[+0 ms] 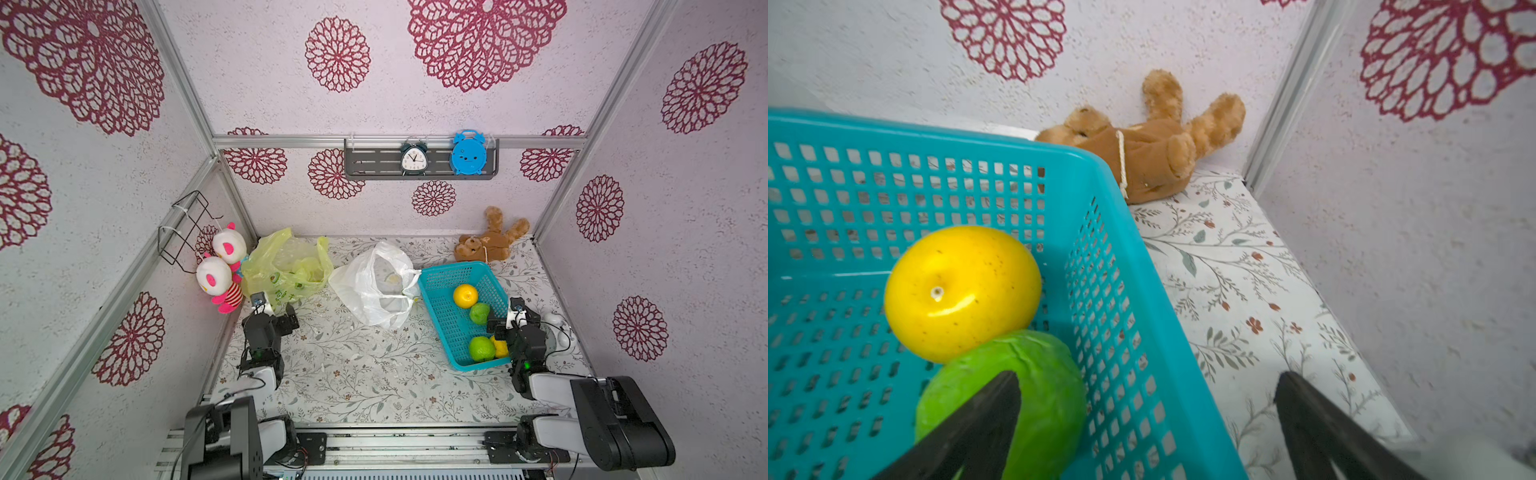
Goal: Untie the knot of a plastic bag & take out the apple
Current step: Reset both arms
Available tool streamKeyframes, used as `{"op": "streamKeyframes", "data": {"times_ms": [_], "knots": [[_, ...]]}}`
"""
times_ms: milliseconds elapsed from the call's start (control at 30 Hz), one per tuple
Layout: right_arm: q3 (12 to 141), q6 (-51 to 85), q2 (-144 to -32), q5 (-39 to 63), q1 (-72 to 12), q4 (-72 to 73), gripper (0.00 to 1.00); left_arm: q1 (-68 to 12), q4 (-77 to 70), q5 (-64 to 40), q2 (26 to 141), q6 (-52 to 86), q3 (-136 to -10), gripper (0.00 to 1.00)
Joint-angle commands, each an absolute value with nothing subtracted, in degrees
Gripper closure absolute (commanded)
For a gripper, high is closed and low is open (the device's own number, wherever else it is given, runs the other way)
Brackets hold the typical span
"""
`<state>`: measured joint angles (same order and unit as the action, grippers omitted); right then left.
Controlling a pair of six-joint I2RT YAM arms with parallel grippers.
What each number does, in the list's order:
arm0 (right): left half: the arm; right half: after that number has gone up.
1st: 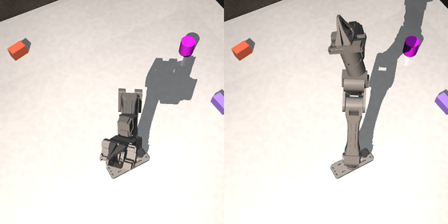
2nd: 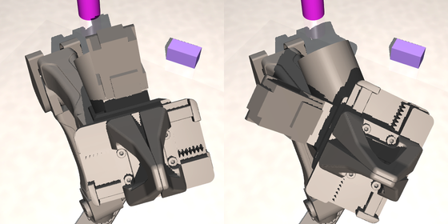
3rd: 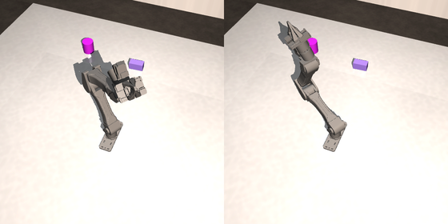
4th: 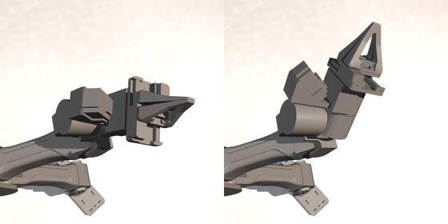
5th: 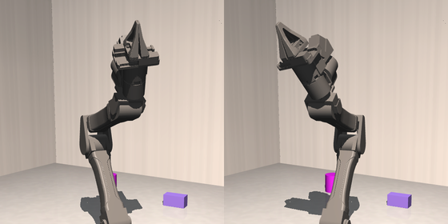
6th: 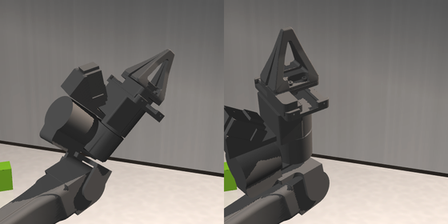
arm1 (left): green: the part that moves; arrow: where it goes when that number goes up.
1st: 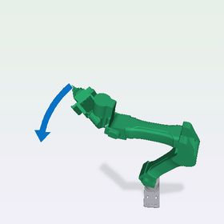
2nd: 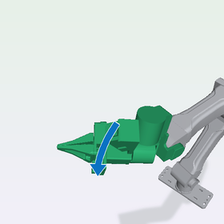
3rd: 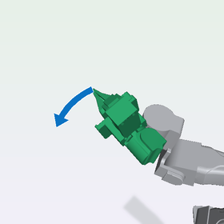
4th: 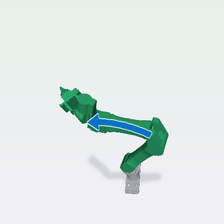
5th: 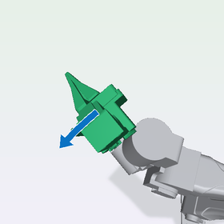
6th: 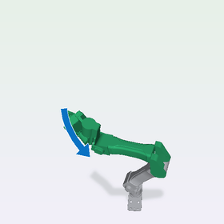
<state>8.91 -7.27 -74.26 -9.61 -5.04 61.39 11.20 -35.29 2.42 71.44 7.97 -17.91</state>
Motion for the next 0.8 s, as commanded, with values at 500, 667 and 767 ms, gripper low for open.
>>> {"op": "streamKeyframes", "data": {"times_ms": [500,667,767], "knots": [[11.37,-2.21,-87.65,-1.7,-1.11,74.24,0.01,11.41,-51.08,-1.73,88.49,9.26,-23.29,0.03],[15.1,0.51,-87.8,-8.27,-1.05,67.32,0.01,11.25,-51.31,-1.55,88.51,9.24,-23.2,0.03],[15.06,0.53,-87.8,-8.44,-1.04,67.4,0.01,11.28,-51.31,-1.43,88.51,9.23,-23.21,0.03]]}}
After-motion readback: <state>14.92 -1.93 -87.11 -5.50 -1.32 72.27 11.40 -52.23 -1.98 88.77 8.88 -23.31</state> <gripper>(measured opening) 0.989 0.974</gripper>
